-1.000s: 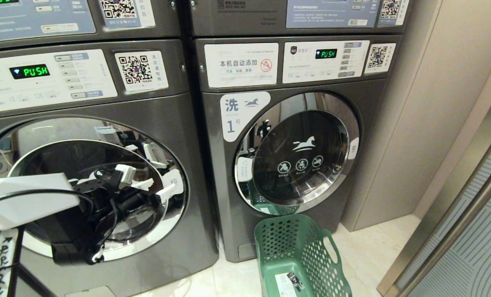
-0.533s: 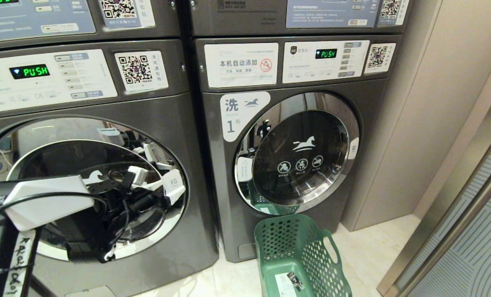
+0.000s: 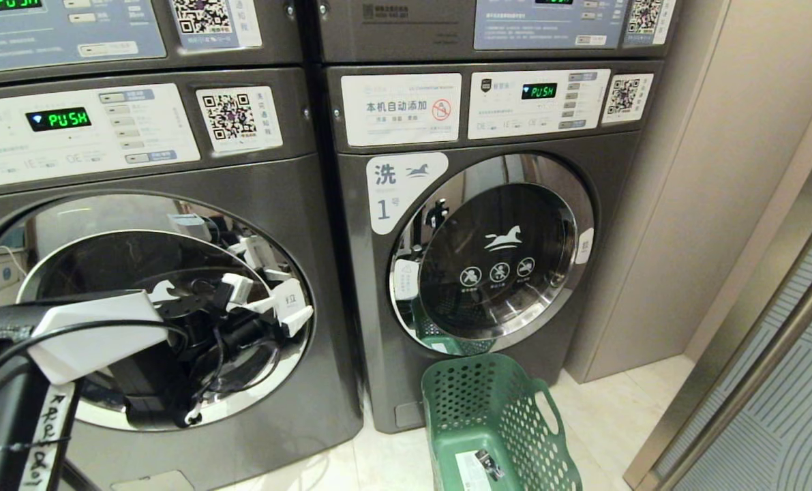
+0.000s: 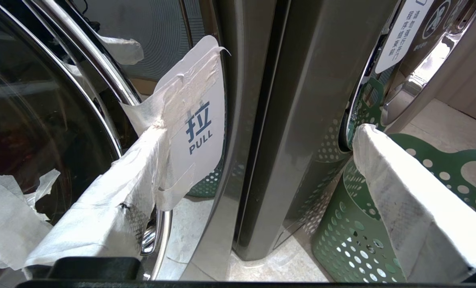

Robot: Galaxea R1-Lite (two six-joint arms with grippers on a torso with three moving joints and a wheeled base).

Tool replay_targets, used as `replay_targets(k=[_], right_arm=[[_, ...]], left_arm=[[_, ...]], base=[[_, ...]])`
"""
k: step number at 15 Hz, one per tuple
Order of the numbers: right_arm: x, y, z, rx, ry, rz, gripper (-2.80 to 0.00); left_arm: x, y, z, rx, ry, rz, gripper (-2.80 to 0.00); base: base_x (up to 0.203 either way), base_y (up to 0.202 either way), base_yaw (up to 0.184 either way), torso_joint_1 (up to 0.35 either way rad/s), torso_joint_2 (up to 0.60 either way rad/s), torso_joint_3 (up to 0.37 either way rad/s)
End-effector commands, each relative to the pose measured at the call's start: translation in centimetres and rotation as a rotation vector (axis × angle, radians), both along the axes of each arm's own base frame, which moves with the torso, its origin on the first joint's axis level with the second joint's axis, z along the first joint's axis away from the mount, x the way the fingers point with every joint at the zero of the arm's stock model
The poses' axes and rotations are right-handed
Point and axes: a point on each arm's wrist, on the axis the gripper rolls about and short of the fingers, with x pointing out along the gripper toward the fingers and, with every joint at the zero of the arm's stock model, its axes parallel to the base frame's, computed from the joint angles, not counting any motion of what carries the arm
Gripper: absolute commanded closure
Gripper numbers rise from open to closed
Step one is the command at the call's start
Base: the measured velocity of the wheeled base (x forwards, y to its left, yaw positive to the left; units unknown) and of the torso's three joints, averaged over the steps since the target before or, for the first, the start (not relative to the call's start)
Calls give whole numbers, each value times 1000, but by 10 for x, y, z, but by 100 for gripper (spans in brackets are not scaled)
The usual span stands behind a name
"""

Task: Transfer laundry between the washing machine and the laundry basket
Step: Open the lid of the washing machine

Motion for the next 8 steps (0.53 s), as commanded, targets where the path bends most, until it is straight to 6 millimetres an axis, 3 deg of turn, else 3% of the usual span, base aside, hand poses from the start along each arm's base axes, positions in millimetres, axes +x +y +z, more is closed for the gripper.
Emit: replay_targets(k=[1, 8], right_arm=[[0, 0, 0, -1, 1, 1, 0], [0, 0, 0, -1, 1, 1, 0]], left_arm=[[-1, 0, 4, 0, -16, -1, -280], [-17, 1, -1, 9, 16, -1, -280]], base=[[0, 0, 0, 0, 0, 0], [0, 0, 0, 0, 0, 0]])
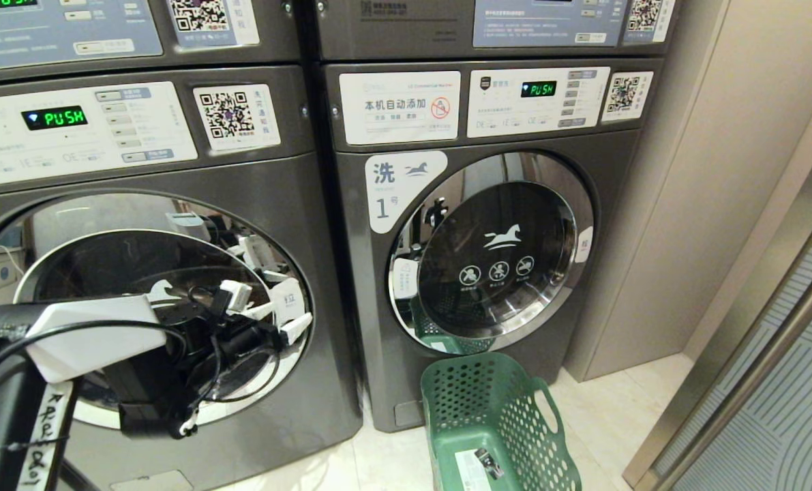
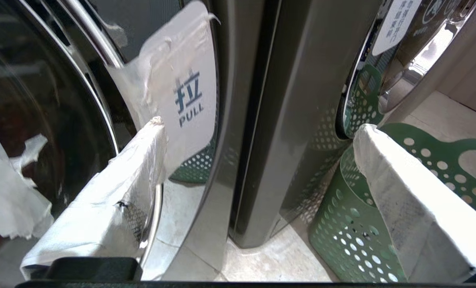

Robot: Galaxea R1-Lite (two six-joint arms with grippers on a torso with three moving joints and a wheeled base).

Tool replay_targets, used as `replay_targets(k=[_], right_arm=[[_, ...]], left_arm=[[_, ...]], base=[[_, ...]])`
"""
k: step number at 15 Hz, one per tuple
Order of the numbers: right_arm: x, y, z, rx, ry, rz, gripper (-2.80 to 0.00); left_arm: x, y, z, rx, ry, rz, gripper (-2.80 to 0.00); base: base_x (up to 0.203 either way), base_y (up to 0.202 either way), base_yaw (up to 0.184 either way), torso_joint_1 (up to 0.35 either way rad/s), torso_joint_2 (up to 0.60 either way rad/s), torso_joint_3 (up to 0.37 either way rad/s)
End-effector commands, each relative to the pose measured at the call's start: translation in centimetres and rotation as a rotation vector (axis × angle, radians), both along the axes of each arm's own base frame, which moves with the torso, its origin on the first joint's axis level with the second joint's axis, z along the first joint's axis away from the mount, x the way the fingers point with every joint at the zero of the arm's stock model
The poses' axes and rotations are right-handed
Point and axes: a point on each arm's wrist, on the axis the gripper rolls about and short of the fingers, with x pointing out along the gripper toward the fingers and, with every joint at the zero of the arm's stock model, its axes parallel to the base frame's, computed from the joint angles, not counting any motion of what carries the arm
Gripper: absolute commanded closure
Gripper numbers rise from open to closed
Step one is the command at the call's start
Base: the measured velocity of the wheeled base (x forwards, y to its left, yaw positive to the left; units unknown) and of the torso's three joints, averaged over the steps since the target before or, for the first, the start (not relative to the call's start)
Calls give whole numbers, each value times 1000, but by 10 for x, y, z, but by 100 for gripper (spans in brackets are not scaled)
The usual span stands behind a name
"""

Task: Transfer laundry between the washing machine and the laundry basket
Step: Open the lid of the washing machine

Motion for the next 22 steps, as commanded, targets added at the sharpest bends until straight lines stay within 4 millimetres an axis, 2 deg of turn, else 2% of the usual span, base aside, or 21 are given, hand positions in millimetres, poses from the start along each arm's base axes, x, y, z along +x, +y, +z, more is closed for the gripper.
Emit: replay_targets(k=[1, 9, 16, 22], right_arm=[[0, 0, 0, -1, 2, 2, 0], [0, 0, 0, -1, 3, 2, 0], [0, 0, 0, -1, 2, 1, 0], [0, 0, 0, -1, 4, 1, 0]], left_arm=[[-3, 0, 3, -1, -4, -3, -280], [5, 3, 4, 1, -35, 12, -280], [17, 3, -4, 4, -51, 38, -280], [14, 6, -2, 5, -46, 52, -280]], base=[[0, 0, 0, 0, 0, 0], [0, 0, 0, 0, 0, 0], [0, 0, 0, 0, 0, 0], [0, 0, 0, 0, 0, 0]])
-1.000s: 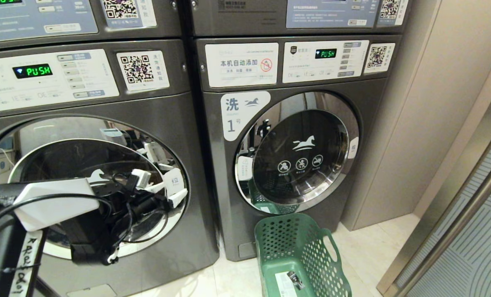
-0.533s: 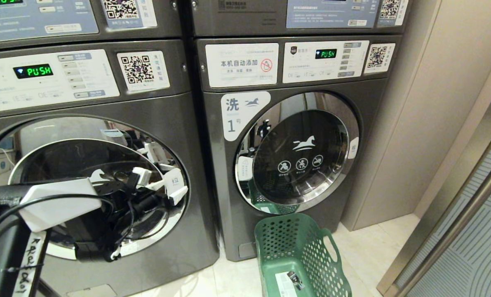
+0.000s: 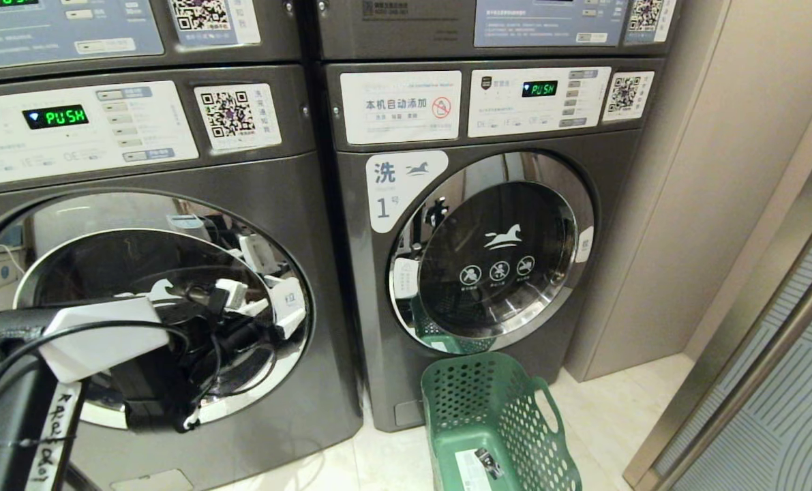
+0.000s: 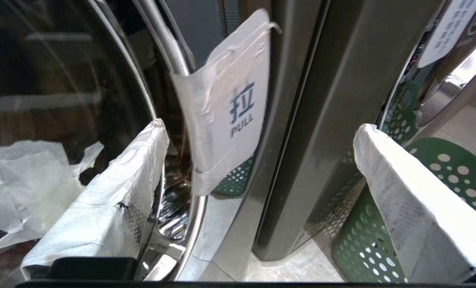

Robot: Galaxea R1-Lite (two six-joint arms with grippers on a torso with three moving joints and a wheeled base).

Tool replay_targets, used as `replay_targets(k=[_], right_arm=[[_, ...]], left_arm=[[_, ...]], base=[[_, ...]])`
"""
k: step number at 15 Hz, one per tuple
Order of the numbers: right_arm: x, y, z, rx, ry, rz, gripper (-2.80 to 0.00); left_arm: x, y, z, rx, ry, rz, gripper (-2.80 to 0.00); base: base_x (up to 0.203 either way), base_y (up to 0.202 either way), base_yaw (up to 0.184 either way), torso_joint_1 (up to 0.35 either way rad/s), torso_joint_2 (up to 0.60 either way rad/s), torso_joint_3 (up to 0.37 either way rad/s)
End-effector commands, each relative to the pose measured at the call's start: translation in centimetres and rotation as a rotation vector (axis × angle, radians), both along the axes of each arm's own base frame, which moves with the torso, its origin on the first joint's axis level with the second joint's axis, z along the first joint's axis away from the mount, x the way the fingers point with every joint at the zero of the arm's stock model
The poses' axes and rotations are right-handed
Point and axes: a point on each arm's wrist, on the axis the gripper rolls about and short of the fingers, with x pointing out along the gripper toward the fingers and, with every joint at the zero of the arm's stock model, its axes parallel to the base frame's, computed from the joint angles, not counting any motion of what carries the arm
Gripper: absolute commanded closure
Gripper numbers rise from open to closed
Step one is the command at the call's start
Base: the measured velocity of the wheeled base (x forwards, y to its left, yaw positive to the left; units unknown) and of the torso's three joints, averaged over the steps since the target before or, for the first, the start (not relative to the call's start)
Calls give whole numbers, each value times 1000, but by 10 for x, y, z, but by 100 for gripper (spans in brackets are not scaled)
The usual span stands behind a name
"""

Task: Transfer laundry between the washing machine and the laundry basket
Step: Open the lid of the washing machine

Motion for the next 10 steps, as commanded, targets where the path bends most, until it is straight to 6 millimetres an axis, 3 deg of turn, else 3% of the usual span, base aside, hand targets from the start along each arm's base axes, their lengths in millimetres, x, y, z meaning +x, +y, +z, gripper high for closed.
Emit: replay_targets(k=[1, 5, 10], right_arm=[[0, 0, 0, -1, 1, 1, 0], [0, 0, 0, -1, 3, 1, 0], [0, 0, 0, -1, 3, 1, 0]], left_arm=[[-2, 0, 2, -1, -5, -6, -280], [-4, -1, -1, -3, 9, -10, -280], [11, -2, -7, -2, -16, -13, -280]], base=[[0, 0, 0, 0, 0, 0], [0, 0, 0, 0, 0, 0], [0, 0, 0, 0, 0, 0]])
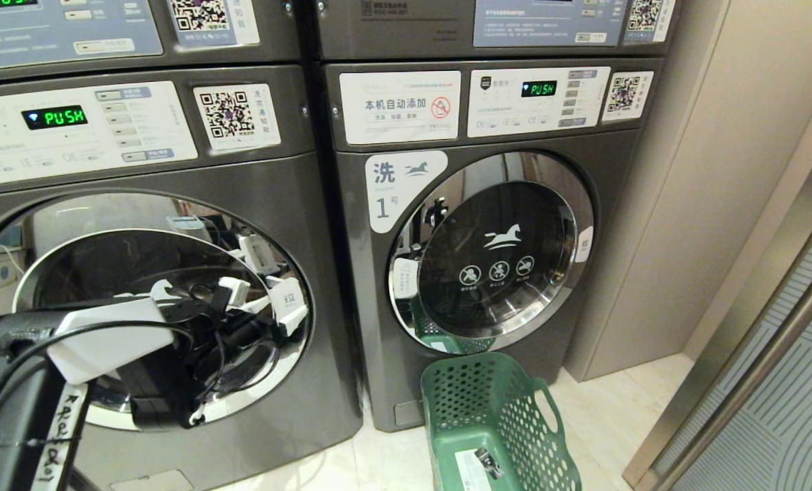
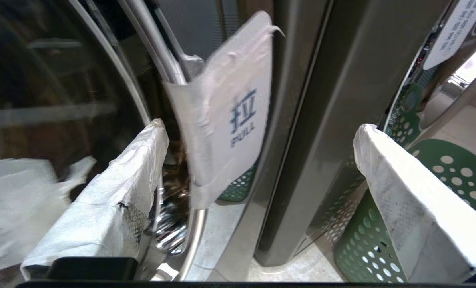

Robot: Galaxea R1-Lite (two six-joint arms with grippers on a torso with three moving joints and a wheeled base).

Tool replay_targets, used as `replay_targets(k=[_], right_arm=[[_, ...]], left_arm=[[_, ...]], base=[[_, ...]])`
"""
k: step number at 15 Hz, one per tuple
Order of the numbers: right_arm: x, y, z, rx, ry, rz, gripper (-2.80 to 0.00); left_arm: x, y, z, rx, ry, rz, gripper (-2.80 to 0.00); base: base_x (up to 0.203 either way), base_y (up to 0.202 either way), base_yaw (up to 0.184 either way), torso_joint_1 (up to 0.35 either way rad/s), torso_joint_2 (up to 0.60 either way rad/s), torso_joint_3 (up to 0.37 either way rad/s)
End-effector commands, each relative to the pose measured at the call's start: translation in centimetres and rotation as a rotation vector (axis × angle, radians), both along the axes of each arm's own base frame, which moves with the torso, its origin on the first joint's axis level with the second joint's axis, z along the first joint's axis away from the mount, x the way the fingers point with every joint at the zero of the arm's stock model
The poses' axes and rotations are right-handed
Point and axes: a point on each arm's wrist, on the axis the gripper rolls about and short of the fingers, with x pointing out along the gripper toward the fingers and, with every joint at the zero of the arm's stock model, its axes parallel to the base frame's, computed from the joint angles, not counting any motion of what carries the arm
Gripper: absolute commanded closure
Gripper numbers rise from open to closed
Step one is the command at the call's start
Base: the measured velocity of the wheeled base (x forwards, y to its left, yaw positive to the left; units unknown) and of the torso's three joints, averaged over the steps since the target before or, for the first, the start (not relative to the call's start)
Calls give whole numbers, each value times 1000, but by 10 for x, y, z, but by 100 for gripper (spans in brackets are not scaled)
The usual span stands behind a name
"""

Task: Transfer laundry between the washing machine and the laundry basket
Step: Open the lid of the washing machine

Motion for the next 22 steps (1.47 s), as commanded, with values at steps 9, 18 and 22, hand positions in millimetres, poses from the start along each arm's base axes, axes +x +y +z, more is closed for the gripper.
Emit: replay_targets(k=[9, 18, 22], right_arm=[[0, 0, 0, -1, 1, 2, 0], [0, 0, 0, -1, 1, 1, 0], [0, 0, 0, -1, 1, 1, 0]], left_arm=[[28, -5, -8, -6, -37, -86, -280], [29, -9, -15, -18, -38, -336, -280], [26, -23, -10, -5, -105, -436, -280]], base=[[0, 0, 0, 0, 0, 0], [0, 0, 0, 0, 0, 0], [0, 0, 0, 0, 0, 0]])
